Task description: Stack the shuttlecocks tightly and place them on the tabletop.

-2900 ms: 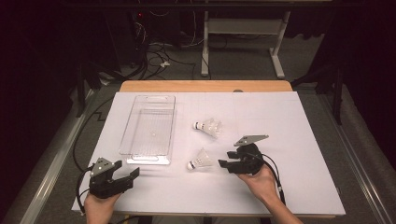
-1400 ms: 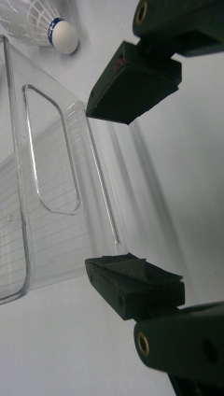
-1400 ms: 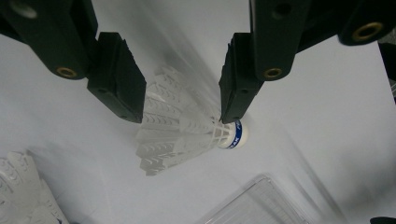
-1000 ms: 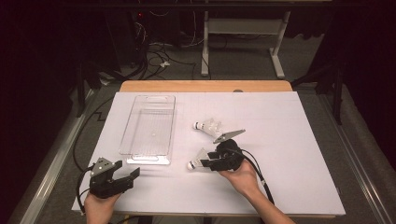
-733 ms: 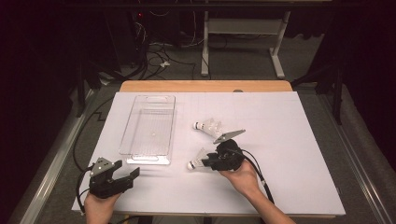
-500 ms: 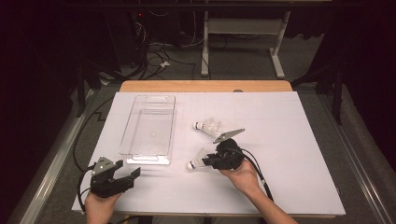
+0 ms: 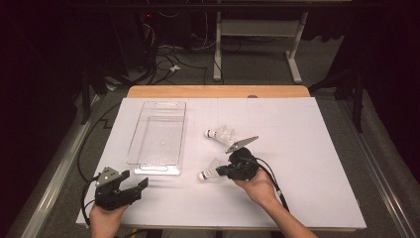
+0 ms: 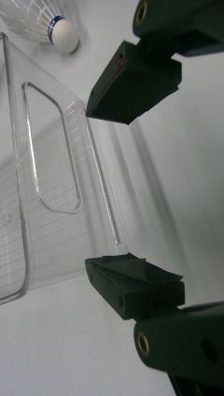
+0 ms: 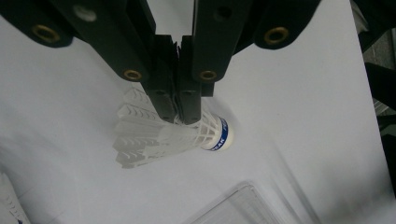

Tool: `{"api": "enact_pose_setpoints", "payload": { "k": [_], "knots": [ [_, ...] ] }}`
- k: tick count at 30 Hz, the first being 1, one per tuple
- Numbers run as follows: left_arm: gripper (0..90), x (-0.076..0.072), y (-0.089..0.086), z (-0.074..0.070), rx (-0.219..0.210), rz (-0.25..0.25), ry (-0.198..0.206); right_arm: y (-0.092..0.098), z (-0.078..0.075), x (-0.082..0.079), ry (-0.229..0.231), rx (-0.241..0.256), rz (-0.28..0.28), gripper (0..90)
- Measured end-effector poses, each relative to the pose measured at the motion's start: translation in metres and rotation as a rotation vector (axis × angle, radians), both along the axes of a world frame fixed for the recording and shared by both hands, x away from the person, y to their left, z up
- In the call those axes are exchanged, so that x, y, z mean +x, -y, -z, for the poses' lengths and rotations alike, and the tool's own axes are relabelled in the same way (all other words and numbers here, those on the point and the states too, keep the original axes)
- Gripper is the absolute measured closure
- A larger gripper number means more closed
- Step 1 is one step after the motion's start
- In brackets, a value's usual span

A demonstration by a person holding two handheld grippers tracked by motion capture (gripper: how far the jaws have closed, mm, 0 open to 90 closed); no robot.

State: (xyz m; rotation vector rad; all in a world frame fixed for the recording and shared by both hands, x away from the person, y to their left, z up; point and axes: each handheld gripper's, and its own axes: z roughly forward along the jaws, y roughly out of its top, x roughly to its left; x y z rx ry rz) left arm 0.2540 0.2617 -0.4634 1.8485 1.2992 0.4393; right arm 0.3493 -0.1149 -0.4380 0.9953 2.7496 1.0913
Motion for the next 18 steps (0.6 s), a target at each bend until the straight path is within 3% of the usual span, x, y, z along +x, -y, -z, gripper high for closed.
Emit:
{"api": "enact_pose_setpoints", "payload": {
  "k": [18],
  "knots": [
    [25.1, -0.0024, 0.0003, -0.0008, 0.000, 0.005, 0.003, -0.0014, -0.0032, -0.0046, -0.002, -0.012, -0.030, 90.0]
  ]
}}
